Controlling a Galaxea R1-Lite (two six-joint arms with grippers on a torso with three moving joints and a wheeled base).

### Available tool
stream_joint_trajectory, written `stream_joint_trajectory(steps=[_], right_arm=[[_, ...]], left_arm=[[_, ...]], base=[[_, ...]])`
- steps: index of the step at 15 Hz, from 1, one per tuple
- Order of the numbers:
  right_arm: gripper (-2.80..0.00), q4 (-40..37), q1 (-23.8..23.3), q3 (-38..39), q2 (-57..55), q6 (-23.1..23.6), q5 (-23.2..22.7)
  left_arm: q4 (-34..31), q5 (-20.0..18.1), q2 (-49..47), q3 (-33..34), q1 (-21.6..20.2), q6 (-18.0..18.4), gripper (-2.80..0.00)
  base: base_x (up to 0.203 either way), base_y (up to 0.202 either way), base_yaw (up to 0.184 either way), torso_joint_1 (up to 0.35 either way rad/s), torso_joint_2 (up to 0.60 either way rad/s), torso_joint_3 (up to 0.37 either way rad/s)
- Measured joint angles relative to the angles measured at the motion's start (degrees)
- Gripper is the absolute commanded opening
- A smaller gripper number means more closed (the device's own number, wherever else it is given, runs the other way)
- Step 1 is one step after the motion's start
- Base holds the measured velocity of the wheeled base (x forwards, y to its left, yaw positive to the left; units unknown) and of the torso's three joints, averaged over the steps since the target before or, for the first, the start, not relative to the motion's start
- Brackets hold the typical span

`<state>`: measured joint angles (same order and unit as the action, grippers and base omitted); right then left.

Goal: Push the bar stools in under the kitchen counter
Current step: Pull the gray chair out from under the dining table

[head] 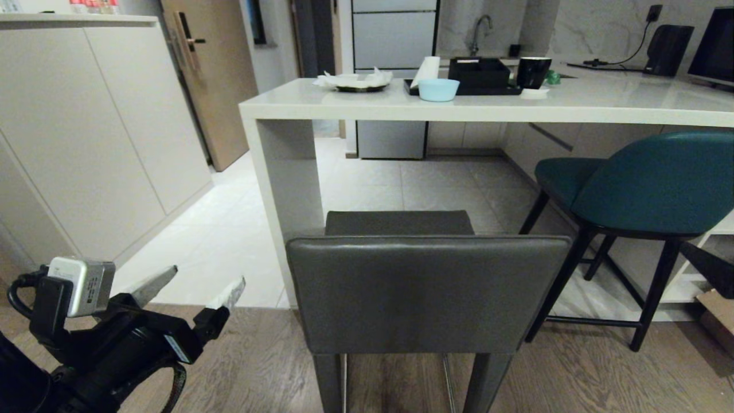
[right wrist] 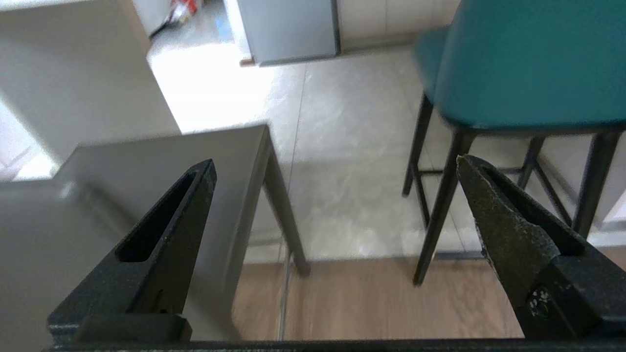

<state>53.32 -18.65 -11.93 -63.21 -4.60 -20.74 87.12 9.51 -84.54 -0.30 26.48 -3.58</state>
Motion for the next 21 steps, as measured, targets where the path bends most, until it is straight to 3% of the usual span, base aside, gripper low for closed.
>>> stream_joint_trajectory(steps=[2, 4, 6, 8, 11, 15, 21], right_arm=[[0.0, -6.01, 2.62, 1.34, 5.09, 1.8, -2.9], [0.0, -16.34, 5.73, 0.68, 11.56, 3.25, -6.2], [0.0, -28.53, 8.26, -2.55, 16.29, 4.12, -8.99], [0.0, -35.82, 10.73, -5.16, 17.73, 5.35, -9.88], [0.0, -36.1, 14.44, -7.53, 14.66, 6.25, -9.62], [0.0, -28.1, 19.16, -9.77, 5.5, 6.29, -4.73], [0.0, -17.25, 26.43, -10.75, -8.51, 6.17, 1.89]], left_arm=[[-1.2, -0.06, 0.08, 0.21, 5.34, -0.74, 0.0], [-1.4, -0.45, -2.12, -0.57, 7.28, -0.85, 0.0], [-1.04, -3.91, -4.73, -4.18, 6.58, -0.8, 0.0], [-0.94, -9.88, -7.85, -8.29, 2.96, -0.71, 0.0], [-0.89, -21.14, -12.07, -13.08, -2.02, -0.77, 0.0], [-1.0, -29.84, -16.81, -18.82, -3.37, -1.19, 0.0], [-0.89, -30.98, -20.18, -20.84, -1.99, -1.91, 0.0]], base=[[0.0, 0.0, 0.0, 0.0, 0.0, 0.0], [0.0, 0.0, 0.0, 0.0, 0.0, 0.0], [0.0, 0.0, 0.0, 0.0, 0.0, 0.0], [0.0, 0.0, 0.0, 0.0, 0.0, 0.0], [0.0, 0.0, 0.0, 0.0, 0.0, 0.0], [0.0, 0.0, 0.0, 0.0, 0.0, 0.0], [0.0, 0.0, 0.0, 0.0, 0.0, 0.0]])
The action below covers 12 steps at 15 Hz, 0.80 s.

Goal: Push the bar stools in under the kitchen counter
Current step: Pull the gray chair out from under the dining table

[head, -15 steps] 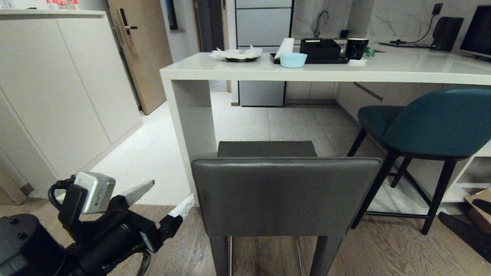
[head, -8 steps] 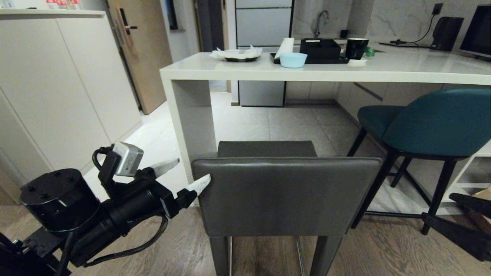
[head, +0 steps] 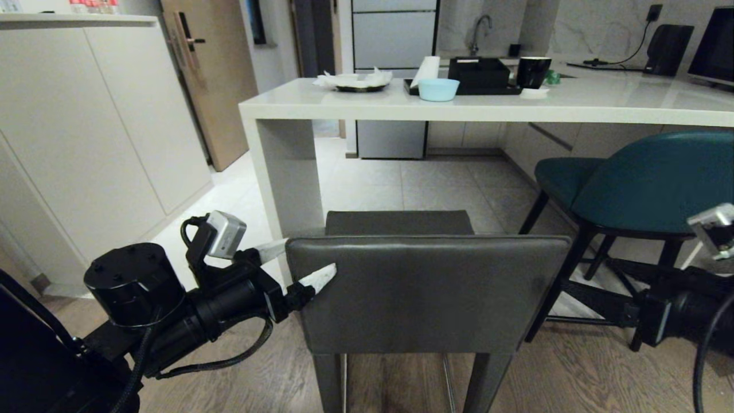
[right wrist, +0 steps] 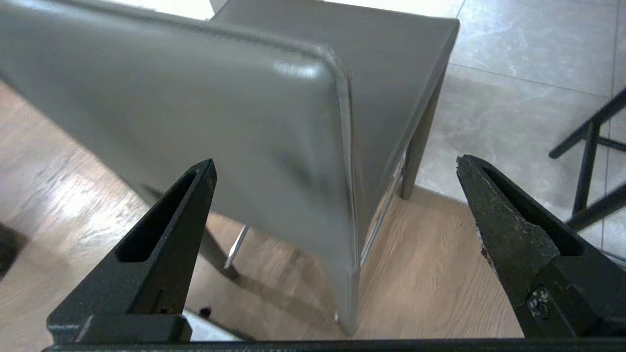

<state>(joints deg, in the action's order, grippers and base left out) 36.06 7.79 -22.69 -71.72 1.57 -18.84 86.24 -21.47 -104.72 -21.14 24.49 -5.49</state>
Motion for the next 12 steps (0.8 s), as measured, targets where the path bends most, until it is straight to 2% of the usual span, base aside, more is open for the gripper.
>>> stream_joint_trajectory(steps=[2, 4, 9, 12], right_arm=[[0.0, 4.12, 1.47, -0.13, -3.71, 0.11, 2.31], [0.0, 4.64, 2.03, -0.13, -5.88, 0.16, 2.97], [0.0, 5.02, 2.16, -1.22, -9.69, 0.91, 4.37], [0.0, 8.09, 2.27, -2.2, -12.98, 1.9, 6.09]], left_arm=[[0.0, -1.25, -0.07, -0.02, 1.1, -0.05, 0.0], [0.01, -3.11, -0.18, 0.06, 1.51, 0.0, 0.0], [0.09, -3.23, -0.16, 0.78, 1.33, 0.0, 0.0], [0.09, -3.32, 0.52, 1.16, 0.97, 0.0, 0.0]], base=[[0.0, 0.0, 0.0, 0.0, 0.0, 0.0], [0.0, 0.0, 0.0, 0.0, 0.0, 0.0], [0.0, 0.0, 0.0, 0.0, 0.0, 0.0], [0.0, 0.0, 0.0, 0.0, 0.0, 0.0]])
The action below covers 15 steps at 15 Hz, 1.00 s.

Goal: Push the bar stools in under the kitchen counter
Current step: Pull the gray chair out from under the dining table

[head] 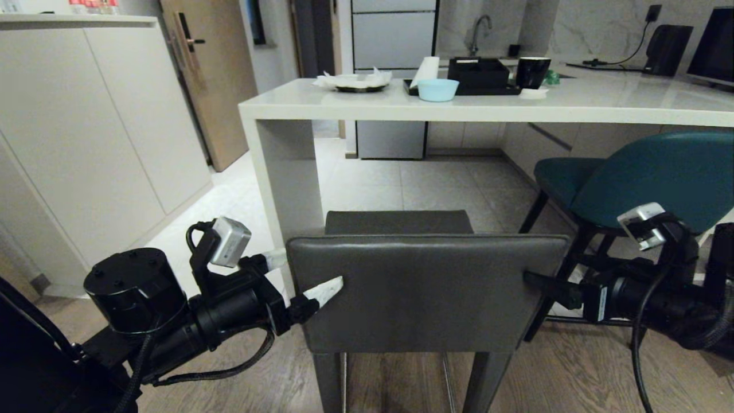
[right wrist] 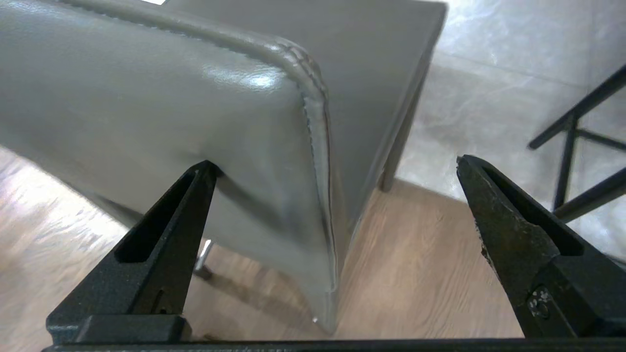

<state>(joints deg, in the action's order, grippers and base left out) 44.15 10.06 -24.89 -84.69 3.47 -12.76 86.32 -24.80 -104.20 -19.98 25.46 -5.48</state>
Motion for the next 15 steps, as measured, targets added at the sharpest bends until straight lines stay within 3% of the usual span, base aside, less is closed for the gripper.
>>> stream_joint_trajectory(steps=[8, 11, 15], right_arm=[[0.0, 3.18, -0.04, 0.37, -3.99, 0.07, 1.43], [0.0, 3.55, -0.52, -0.57, -6.17, 0.02, 2.28], [0.0, 6.59, -0.63, -2.28, -10.46, -0.01, 3.82]], left_arm=[[0.06, -0.22, -0.65, -1.9, 6.17, -0.28, 0.0], [0.53, -0.28, -0.82, -1.99, 8.91, -2.92, 0.0], [0.89, -0.35, -1.33, -2.07, 10.36, -3.06, 0.0]], base=[[0.0, 0.0, 0.0, 0.0, 0.0, 0.0], [0.0, 0.0, 0.0, 0.0, 0.0, 0.0], [0.0, 0.0, 0.0, 0.0, 0.0, 0.0]])
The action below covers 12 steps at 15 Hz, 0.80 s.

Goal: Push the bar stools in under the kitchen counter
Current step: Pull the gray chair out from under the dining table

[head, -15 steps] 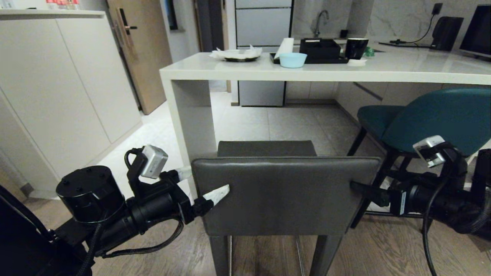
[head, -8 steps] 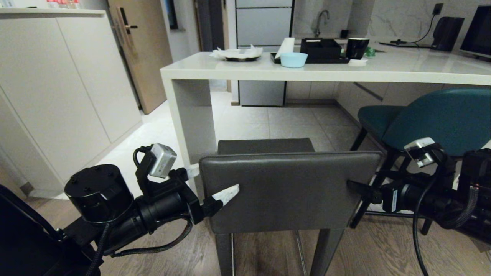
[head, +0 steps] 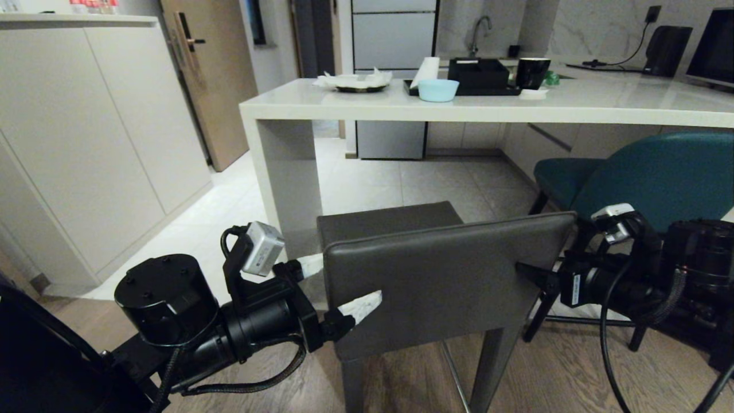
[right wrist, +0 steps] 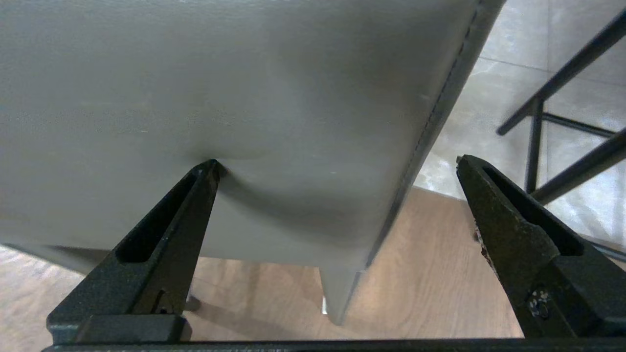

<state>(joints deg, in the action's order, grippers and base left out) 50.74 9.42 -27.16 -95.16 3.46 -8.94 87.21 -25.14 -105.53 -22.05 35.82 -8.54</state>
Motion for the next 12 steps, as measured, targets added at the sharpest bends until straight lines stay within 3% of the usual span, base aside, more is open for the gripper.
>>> stream_joint_trajectory(steps=[7, 12], right_arm=[[0.0, 0.04, 0.44, -7.46, -7.99, 0.11, 1.2], [0.0, 0.22, 0.17, -8.28, -9.26, -0.01, 1.11]], left_arm=[[-0.33, 0.03, -0.23, -0.66, 5.49, -0.03, 0.0], [-0.44, 0.94, -1.24, -2.21, 5.34, 0.05, 0.0]], base=[[0.0, 0.0, 0.0, 0.0, 0.0, 0.0], [0.0, 0.0, 0.0, 0.0, 0.0, 0.0]])
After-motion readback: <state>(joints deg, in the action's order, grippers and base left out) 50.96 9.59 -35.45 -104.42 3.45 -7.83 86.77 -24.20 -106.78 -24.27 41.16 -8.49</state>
